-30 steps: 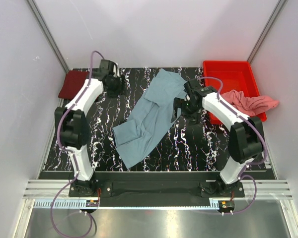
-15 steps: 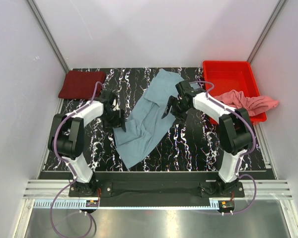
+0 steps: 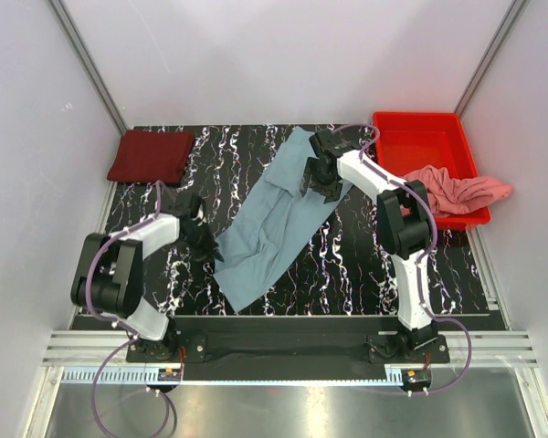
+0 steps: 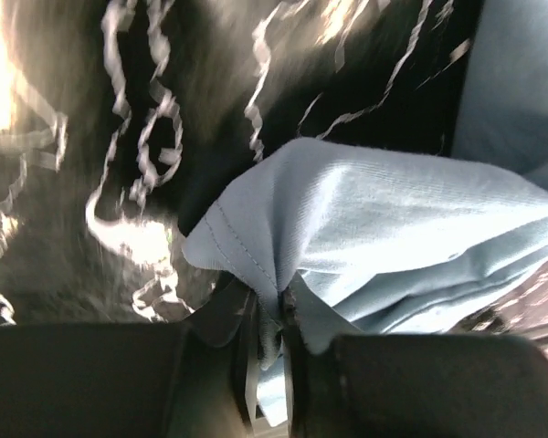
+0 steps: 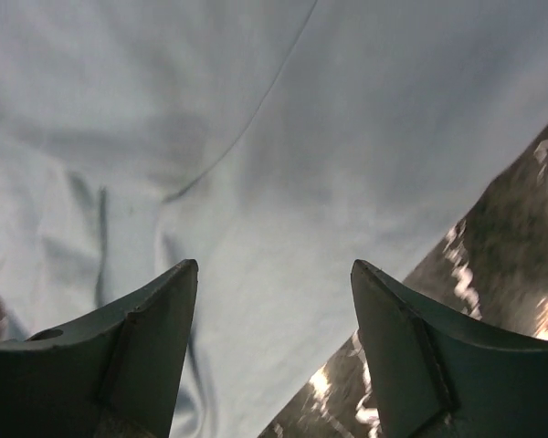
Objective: Fold and stack the t-shirts
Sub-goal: Fold the tshirt
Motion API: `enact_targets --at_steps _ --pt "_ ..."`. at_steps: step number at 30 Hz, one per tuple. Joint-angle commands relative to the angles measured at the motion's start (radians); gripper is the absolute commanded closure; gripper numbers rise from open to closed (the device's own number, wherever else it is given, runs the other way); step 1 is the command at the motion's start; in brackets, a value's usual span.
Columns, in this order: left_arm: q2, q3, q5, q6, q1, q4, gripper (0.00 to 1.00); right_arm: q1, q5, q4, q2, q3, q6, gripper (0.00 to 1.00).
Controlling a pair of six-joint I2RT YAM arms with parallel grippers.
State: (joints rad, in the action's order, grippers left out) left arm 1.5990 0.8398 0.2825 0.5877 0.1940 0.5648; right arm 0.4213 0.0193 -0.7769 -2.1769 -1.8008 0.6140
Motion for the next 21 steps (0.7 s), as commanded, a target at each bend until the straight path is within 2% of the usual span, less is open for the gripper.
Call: enact_targets --at_steps 1,10,11,14,15,18,21 --pt "-0.077 -0.112 -0.040 0.135 -0.007 0.003 0.86 -0.027 0.111 -0.024 -0.060 -0.084 -0.129 0.25" --pt "-0.423 -0.373 -0.019 0.363 -0.007 0.064 0.87 -0.069 0.047 0.011 -0.219 -0.233 -0.321 0.23" --pt "-0.456 -0.387 -0.017 0.391 -0.002 0.084 0.79 -0.070 0.035 0.011 -0.231 -0.267 -0.339 0.22" --pt "-0.543 -0.426 0.020 0.414 0.014 0.093 0.71 -0.070 -0.011 -0.005 -0.305 -0.362 -0.396 0.20" --pt "-0.556 -0.429 0.029 0.420 0.021 0.099 0.65 -0.070 -0.016 -0.013 -0.348 -0.391 -0.410 0.20" --pt "-0.594 -0.436 0.056 0.446 0.065 0.087 0.61 -0.070 -0.111 -0.039 -0.426 -0.517 -0.442 0.20" --pt "-0.632 -0.427 0.081 0.465 0.119 0.055 0.48 -0.069 -0.173 -0.053 -0.460 -0.610 -0.441 0.19"
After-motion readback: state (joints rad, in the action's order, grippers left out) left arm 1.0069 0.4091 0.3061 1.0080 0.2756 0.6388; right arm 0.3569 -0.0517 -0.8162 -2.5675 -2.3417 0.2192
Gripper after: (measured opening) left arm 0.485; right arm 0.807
